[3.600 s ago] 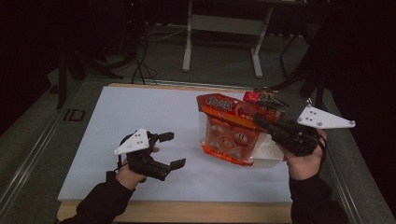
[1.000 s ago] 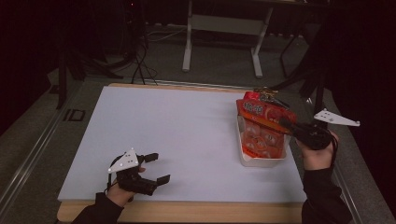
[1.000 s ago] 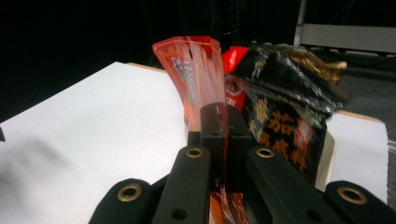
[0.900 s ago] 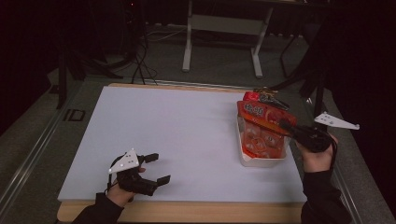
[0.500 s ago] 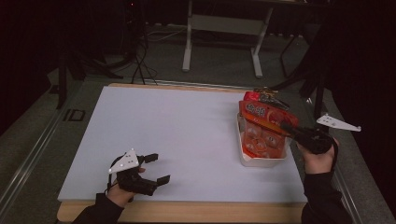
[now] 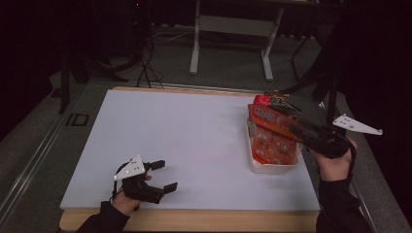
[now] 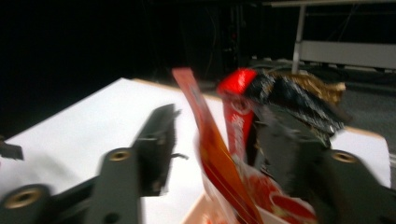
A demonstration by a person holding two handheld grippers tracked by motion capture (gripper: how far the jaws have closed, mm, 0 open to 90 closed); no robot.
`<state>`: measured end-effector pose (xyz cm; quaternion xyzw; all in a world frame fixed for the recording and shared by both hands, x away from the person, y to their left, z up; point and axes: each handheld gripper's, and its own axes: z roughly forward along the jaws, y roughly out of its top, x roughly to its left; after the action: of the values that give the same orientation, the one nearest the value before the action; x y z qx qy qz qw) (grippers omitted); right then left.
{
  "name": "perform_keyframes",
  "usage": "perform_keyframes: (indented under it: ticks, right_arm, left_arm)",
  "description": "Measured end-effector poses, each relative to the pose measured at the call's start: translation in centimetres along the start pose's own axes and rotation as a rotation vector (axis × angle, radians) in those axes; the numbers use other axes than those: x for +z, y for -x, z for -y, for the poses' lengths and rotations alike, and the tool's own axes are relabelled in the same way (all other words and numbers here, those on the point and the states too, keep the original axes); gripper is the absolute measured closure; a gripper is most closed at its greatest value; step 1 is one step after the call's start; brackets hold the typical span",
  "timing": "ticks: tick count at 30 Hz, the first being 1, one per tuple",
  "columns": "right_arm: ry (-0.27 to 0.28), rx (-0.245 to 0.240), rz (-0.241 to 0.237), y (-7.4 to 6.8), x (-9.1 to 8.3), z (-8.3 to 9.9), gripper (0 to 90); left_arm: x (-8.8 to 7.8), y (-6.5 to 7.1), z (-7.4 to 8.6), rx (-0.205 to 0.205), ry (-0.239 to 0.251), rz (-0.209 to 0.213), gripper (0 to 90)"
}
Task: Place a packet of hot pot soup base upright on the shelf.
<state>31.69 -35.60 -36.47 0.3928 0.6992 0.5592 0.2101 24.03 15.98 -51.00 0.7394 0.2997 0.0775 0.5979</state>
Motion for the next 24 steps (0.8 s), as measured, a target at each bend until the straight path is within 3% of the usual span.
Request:
perform_keyframes:
  ticks: [4,10,20,22,24]
  right_arm:
    - [0.012,-0.023,0.009,-1.1,-0.1,-0.8,28.7]
    - [0.048,-0.049,-0.001,-2.4,-0.2,-1.7,21.5]
    - [0.063,-0.087,-0.096,-4.8,0.1,-2.5,13.8]
    - [0.061,-0.105,-0.147,-6.1,0.4,-2.6,13.4]
    - [0.061,-0.112,-0.161,-6.8,0.5,-2.6,13.2]
  left_arm:
    - [0.0,0.0,0.0,0.0,0.002,0.0,6.6]
    - [-0.1,0.0,0.0,0.003,0.002,-0.004,6.6]
    - [0.0,0.1,0.1,0.015,-0.008,-0.005,6.6]
    - [0.0,0.1,0.1,0.015,-0.006,-0.008,6.6]
    - [-0.1,0.1,0.1,0.014,-0.006,-0.009,6.6]
